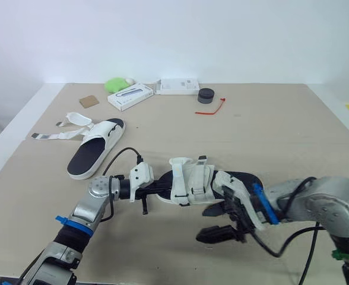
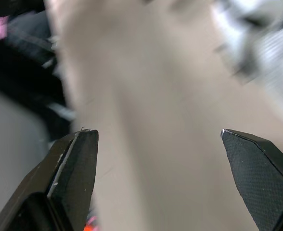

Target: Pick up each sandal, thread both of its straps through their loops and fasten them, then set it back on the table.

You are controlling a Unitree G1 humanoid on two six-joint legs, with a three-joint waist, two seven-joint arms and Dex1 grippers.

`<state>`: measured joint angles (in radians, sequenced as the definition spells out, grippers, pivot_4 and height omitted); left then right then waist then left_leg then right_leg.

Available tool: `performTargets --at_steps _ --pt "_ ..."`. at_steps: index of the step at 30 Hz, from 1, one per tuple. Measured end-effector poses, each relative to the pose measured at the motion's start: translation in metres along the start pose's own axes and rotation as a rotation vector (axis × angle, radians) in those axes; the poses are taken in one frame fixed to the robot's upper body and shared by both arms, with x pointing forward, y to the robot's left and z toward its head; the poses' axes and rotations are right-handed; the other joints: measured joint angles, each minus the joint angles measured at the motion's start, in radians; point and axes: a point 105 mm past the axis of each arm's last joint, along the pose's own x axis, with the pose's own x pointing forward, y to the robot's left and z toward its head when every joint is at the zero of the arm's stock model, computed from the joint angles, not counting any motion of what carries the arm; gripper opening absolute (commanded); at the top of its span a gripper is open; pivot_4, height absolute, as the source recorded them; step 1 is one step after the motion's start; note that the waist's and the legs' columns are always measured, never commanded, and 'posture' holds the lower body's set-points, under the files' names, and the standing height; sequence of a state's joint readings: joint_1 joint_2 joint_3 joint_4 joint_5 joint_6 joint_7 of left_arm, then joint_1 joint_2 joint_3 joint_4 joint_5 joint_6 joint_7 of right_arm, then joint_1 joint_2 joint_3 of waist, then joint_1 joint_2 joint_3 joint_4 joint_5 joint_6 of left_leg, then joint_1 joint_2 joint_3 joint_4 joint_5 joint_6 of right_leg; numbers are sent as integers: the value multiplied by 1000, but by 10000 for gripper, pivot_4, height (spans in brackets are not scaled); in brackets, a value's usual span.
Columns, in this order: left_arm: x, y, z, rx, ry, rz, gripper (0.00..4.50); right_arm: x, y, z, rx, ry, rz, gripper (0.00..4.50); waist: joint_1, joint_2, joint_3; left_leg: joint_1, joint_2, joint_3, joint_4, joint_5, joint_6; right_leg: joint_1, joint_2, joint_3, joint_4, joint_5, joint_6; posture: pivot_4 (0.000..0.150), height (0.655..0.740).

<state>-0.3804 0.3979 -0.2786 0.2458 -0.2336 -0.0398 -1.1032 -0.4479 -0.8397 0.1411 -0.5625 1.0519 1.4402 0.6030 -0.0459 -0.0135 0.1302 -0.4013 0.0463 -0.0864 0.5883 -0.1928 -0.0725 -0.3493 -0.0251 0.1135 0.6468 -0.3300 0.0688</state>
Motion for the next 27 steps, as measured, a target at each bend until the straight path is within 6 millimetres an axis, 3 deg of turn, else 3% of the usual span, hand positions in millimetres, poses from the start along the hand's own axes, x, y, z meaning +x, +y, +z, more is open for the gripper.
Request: performTargets --at_steps 9,17,27 --pt "0 3 2 6 5 -16 0 0 -10 14 55 -110 -93 43827 0 -2 2 0 0 -1 0 1 1 0 1 0 0 2 0 1500 7400" --pt "0 3 3 11 5 -28 0 -10 0 26 71 -272 -146 43827 0 -3 3 0 1 -1 -1 1 1 0 1 1 0 2 -1 1500 7400" --pt "2 7 3 17 27 -60 0 -3 -3 27 61 -290 -276 43827 0 -3 2 0 1 0 -1 2 3 -1 1 1 0 3 -1 1500 7400"
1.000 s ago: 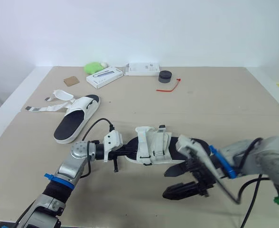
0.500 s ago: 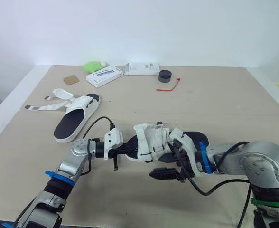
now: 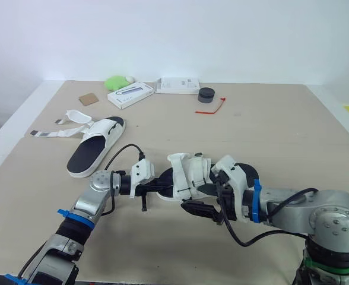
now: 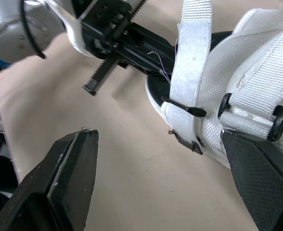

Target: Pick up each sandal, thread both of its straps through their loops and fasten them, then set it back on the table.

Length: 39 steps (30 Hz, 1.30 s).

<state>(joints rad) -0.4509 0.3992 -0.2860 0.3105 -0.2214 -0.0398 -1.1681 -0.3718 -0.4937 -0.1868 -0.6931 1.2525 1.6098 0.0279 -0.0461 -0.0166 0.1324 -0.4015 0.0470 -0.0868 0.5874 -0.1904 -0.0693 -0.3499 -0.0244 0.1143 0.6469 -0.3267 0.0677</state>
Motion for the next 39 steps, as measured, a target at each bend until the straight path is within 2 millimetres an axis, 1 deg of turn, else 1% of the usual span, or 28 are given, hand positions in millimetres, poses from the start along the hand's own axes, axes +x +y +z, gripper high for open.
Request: performTargets --at_steps 7,13,16,27,36,37,39 --pt "-1 2 -2 -4 20 -23 0 6 -2 -2 53 3 13 43827 -1 -3 -6 1 1 0 0 1 1 0 0 0 0 1 -1 1500 7400" --pt "-4 2 -4 1 36 -34 0 12 -3 -1 51 27 20 43827 -2 -3 -12 2 2 1 -2 0 1 -1 0 0 0 1 -2 1500 7400" --pt "-5 2 -4 4 40 -33 0 22 4 -6 58 72 68 43827 -3 -3 -12 3 3 1 -3 0 1 -1 1 0 0 1 -4 1500 7400" --pt "-6 2 -5 4 44 -30 0 25 -3 -1 81 160 139 43827 -4 -4 -13 4 4 2 -4 0 1 -1 1 1 0 1 -4 1500 7400" --pt "-8 3 -7 -2 48 -14 0 30 -2 1 102 163 161 43827 -5 -4 -13 7 6 4 -5 0 0 -2 1 3 0 1 -5 1500 7400" --pt "-8 3 -7 -2 48 -14 0 30 -2 1 102 164 162 41496 -5 -4 -13 8 6 4 -5 0 0 -2 1 3 0 1 -5 1500 7400" --pt "-8 3 -7 -2 49 -12 0 31 -2 2 101 164 161 33698 -5 -4 -13 8 7 4 -5 0 0 -3 1 3 0 1 -5 1500 7400"
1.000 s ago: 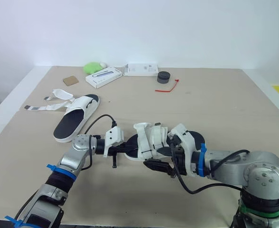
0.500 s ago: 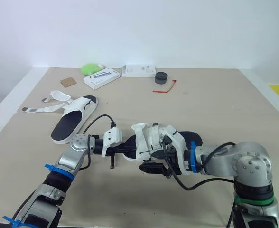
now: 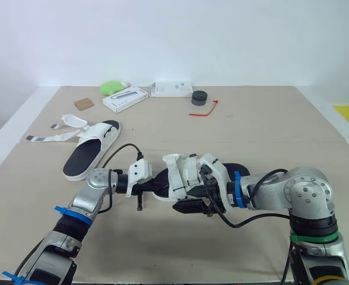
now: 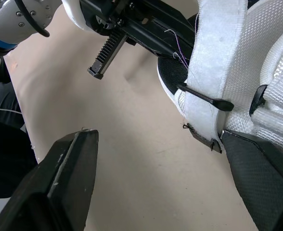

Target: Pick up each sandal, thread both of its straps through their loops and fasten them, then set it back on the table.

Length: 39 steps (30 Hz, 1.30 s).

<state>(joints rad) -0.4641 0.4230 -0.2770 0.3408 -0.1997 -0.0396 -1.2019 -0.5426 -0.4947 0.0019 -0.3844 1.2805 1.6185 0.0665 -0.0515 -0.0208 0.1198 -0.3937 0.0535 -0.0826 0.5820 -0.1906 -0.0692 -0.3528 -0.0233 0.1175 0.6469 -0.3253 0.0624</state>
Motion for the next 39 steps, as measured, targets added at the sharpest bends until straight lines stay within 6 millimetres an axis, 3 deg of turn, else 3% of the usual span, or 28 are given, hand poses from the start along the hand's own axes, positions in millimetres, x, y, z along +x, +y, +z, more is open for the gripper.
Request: performTargets --at_steps 3,6,9,17,21,28,33,39 --pt "0 0 0 1 -1 -1 0 0 -5 1 12 1 -24 21937 0 0 0 0 0 1 0 0 0 -1 0 1 0 0 0 1500 7400" --pt "0 -1 0 1 -2 -2 0 1 -12 2 12 13 -71 13053 0 1 0 0 0 2 -1 0 0 -2 0 2 0 0 0 1500 7400" --pt "-1 0 0 1 -3 1 0 2 -16 3 15 19 -101 438 0 2 0 0 0 2 -1 0 0 -3 0 3 0 0 0 1500 7400" --pt "0 0 0 -4 -7 11 0 3 -19 5 62 21 -80 438 -1 2 0 0 1 2 -1 0 0 -5 0 4 0 0 -1 1500 7400" --pt "3 -1 2 -3 -22 11 0 7 -7 6 127 10 55 438 3 5 3 -5 -2 3 -1 0 0 -8 -1 5 0 0 0 1500 7400" --pt "8 -5 8 11 -48 -24 0 -15 9 4 171 -6 179 438 10 6 5 -15 -9 -1 -1 0 2 -10 -1 5 0 -2 5 1500 7400" --pt "10 -5 9 7 -55 -17 0 -17 39 9 141 -21 307 438 11 4 7 -16 -10 -3 1 -1 2 -8 -2 5 -1 -2 6 1500 7400" --pt "11 -4 10 8 -59 -15 0 -19 43 13 142 -52 326 438 11 -1 10 -16 -11 -3 2 0 2 -8 -3 6 -2 -2 7 1500 7400"
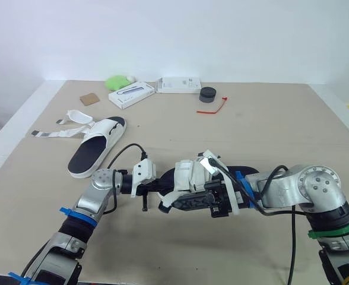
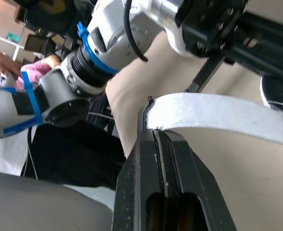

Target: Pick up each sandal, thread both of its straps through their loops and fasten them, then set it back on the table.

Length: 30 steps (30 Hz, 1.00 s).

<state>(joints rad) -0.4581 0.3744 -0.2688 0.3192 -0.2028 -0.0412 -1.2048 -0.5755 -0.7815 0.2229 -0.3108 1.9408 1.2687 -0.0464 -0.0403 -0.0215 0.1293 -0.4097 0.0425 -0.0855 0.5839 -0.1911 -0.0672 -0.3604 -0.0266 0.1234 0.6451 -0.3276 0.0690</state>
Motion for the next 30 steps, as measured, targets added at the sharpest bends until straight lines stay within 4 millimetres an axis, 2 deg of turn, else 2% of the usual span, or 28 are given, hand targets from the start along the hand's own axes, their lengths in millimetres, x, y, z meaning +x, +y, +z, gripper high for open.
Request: performTargets --at_steps 4,6,7,8,9,12,14,17,19,20,21,22,24,27,30 --pt "0 0 0 0 0 -2 0 -1 17 6 -47 -27 93 438 1 1 0 0 0 -1 0 0 0 0 0 0 0 0 0 1500 7400" --pt "0 0 0 0 0 2 0 -1 22 22 -57 -101 129 438 1 0 0 0 0 0 0 0 0 0 1 0 0 0 0 1500 7400" --pt "0 0 0 0 0 4 0 -4 22 38 -54 -169 144 438 1 0 1 0 0 0 0 0 0 0 1 0 0 0 0 1500 7400" --pt "1 0 0 -1 -3 5 0 -11 20 55 -52 -246 136 438 3 0 1 0 0 0 0 0 0 1 0 0 0 0 0 1500 7400" --pt "1 0 0 -1 -4 4 0 -11 20 55 -52 -247 135 438 3 0 1 0 0 0 0 0 0 1 0 0 0 0 0 1500 7400" --pt "2 0 1 1 -6 -2 0 -12 -5 65 31 -272 3 438 7 1 -1 0 0 0 0 0 0 1 1 0 0 0 0 1500 7400" --pt "2 -1 1 1 -7 -2 0 -7 -19 59 75 -244 -69 438 7 2 -1 0 0 0 0 0 0 1 1 0 0 0 -1 1500 7400" --pt "2 -1 2 3 -9 -3 0 -8 -21 52 81 -220 -76 438 9 3 0 0 0 0 0 0 0 1 1 0 0 0 0 1500 7400" --pt "3 -1 2 5 -11 -3 0 -13 -15 48 46 -206 -60 6431 11 3 2 0 0 0 0 0 0 1 1 0 0 0 0 1500 7400" --pt "2 -1 2 7 -9 -5 0 -22 2 43 -38 -192 -23 11150 13 3 2 0 1 0 0 0 0 1 1 0 0 -1 0 1500 7400" --pt "2 -1 2 7 -9 -5 0 -23 3 43 -45 -191 -20 13851 12 3 2 0 1 0 0 0 0 1 1 0 0 -1 0 1500 7400" --pt "3 -1 2 6 -8 0 0 -27 17 41 -116 -191 9 17817 13 2 3 0 1 -1 0 0 0 1 2 -1 0 -1 -1 1500 7400" --pt "2 -1 2 6 -8 2 0 -28 18 27 -163 -132 -22 24573 14 2 4 1 2 0 0 0 0 1 2 -1 0 -1 -1 1500 7400" --pt "3 -1 2 6 -8 2 0 -29 13 17 -185 -82 -66 24573 15 1 5 0 2 0 0 0 0 0 1 -1 0 -1 -1 1500 7400" --pt "3 -1 2 6 -9 0 0 -26 8 -9 -177 46 -88 24573 16 2 5 0 2 0 -1 0 0 0 1 -1 0 -1 -2 1500 7400"
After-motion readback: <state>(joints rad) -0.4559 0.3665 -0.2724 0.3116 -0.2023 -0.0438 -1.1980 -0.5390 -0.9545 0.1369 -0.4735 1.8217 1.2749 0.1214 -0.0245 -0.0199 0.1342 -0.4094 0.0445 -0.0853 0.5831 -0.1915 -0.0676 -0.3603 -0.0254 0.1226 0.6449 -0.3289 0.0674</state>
